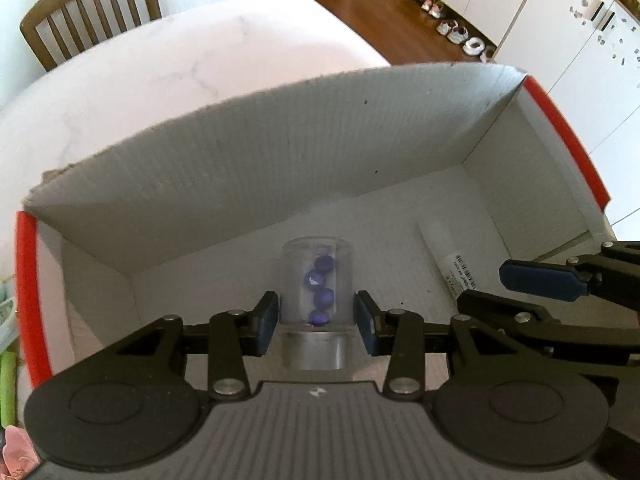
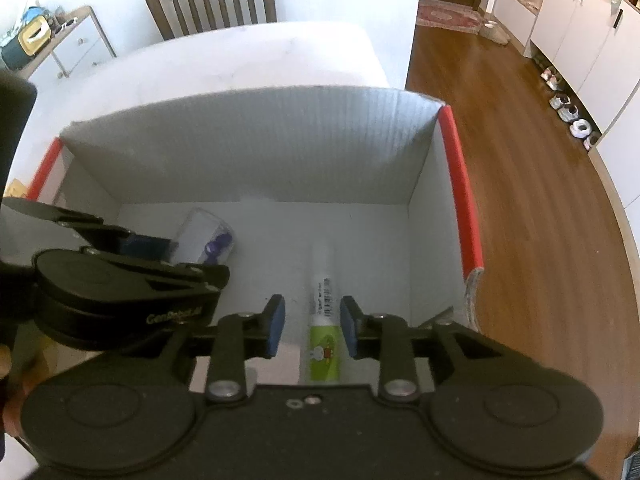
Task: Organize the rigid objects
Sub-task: 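Lower and release the cup with the left gripper while the right releases the marker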
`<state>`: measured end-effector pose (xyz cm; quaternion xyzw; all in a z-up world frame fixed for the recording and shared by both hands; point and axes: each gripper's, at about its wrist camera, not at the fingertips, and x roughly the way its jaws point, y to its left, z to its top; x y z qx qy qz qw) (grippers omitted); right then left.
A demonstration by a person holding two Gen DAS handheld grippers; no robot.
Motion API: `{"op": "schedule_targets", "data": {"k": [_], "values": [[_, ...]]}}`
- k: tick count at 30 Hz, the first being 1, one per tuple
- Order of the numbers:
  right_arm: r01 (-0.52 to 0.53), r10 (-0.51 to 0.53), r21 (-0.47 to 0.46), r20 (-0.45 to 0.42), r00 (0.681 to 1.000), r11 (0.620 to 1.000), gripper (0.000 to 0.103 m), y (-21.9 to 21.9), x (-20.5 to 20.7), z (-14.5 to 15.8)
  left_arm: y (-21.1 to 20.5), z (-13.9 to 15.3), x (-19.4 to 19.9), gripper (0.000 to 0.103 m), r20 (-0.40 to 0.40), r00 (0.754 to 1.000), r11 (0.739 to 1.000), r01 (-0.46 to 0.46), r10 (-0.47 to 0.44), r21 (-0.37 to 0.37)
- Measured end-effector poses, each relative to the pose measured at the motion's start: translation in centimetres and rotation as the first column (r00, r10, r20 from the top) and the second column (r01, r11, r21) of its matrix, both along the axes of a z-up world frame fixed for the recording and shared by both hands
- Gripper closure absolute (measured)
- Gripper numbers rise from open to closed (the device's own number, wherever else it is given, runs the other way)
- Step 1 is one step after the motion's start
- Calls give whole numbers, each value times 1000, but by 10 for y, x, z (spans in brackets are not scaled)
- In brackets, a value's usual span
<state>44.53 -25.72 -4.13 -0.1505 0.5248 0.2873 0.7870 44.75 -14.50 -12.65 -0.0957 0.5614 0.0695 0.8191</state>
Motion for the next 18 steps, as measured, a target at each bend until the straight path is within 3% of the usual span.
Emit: {"op": "schedule_targets", "data": {"k": [15,18], "values": [[-2,-4,86,73,997,996,59,-14,-33,43,2,46,-47,61,128,992,1000,-5,8,-21],[-4,-5,105,87,996,994,56,-17,-44,51,3,56,-60,53,150,989,1000,-3,6,-24]]}}
